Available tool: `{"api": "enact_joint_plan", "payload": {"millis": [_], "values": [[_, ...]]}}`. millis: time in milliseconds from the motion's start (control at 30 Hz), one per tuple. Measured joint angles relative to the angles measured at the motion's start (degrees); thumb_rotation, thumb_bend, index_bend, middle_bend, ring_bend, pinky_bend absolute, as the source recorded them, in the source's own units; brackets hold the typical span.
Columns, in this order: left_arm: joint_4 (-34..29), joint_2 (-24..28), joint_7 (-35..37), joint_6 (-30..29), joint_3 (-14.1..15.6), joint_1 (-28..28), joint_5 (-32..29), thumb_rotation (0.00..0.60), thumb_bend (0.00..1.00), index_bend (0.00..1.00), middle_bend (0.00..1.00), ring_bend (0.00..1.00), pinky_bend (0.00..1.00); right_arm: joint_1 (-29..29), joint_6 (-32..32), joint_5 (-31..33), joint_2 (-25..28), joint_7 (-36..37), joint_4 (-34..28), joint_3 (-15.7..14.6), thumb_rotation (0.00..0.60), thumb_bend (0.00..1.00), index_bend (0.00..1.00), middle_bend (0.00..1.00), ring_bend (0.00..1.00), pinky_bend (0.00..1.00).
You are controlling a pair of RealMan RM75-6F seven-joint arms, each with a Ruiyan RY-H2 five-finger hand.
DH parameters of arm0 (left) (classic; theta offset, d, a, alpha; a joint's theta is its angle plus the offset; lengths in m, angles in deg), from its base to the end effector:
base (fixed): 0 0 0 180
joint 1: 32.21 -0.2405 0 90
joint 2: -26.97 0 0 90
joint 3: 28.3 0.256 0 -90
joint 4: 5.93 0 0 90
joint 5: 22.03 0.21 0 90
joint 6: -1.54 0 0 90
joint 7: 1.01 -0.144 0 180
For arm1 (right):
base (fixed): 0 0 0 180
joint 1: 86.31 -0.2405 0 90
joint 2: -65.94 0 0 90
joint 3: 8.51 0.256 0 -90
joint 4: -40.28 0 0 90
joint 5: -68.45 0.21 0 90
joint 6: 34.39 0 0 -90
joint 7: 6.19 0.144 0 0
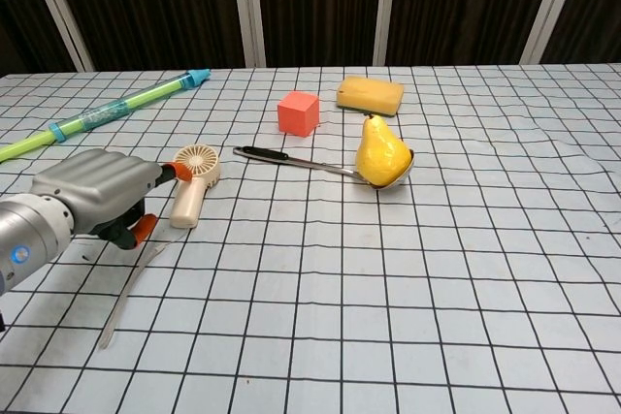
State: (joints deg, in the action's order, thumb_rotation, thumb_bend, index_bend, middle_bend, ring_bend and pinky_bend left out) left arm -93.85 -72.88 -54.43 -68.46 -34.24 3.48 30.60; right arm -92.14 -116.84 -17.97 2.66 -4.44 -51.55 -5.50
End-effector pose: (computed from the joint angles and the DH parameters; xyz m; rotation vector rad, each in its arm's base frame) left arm -0.1664 0.2838 -0.0589 -1.8031 -0.7601 -0.5619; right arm -0.3122 -0.1870 0.1587 1.4199 -0.9272 0.9033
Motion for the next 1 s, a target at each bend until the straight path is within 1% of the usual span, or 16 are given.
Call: {"api": "enact_joint_plan", "payload": {"millis": [500, 633, 767, 867, 967, 1000], "values": [[2.64, -1.15, -0.53, 0.93, 1.6, -0.17, -1.23, 0.6, 0.77, 0.16, 0.91, 0.66, 0.66, -0.01, 0.02, 0.01, 0.02, 0.01, 0.0, -0.02, 0.6, 0.28, 0.06, 0.0, 0.0, 0.0], [2.58, -1.33, 0.3, 0.73, 1.31, -0.17, -0.71, 0.6, 0.77, 0.16, 0.91, 0.66, 0.66, 0.01, -0.02, 0.03, 0.0, 0.0, 0.02, -0.01, 0.6, 0.28, 0.06, 0.0, 0.0, 0.0], [1.46, -0.85, 1.79, -0.9, 0.68, -0.42, 1.14, 0.6, 0.76, 0.16, 0.9, 0.66, 0.66, 0.0, -0.01, 0.02, 0.0, -0.02, 0.03, -0.01, 0.6, 0.28, 0.06, 0.0, 0.0, 0.0], [0.01, 0.04, 3.55, -3.0, 0.3, -0.86, 3.97, 0.6, 0.74, 0.16, 0.89, 0.65, 0.66, 0.0, -0.02, 0.03, -0.03, -0.08, 0.06, -0.01, 0.6, 0.28, 0.06, 0.0, 0.0, 0.0], [-2.55, 1.81, 5.74, -5.43, 0.01, -1.64, 7.28, 0.6, 0.68, 0.14, 0.84, 0.6, 0.64, 0.0, -0.04, 0.03, -0.04, -0.09, 0.03, 0.0, 0.6, 0.28, 0.06, 0.0, 0.0, 0.0], [-3.45, 2.52, 6.37, -6.13, -0.02, -1.94, 8.17, 0.6, 0.63, 0.13, 0.8, 0.57, 0.63, 0.0, -0.05, 0.02, -0.04, -0.1, 0.03, 0.0, 0.6, 0.28, 0.06, 0.0, 0.0, 0.0]]}}
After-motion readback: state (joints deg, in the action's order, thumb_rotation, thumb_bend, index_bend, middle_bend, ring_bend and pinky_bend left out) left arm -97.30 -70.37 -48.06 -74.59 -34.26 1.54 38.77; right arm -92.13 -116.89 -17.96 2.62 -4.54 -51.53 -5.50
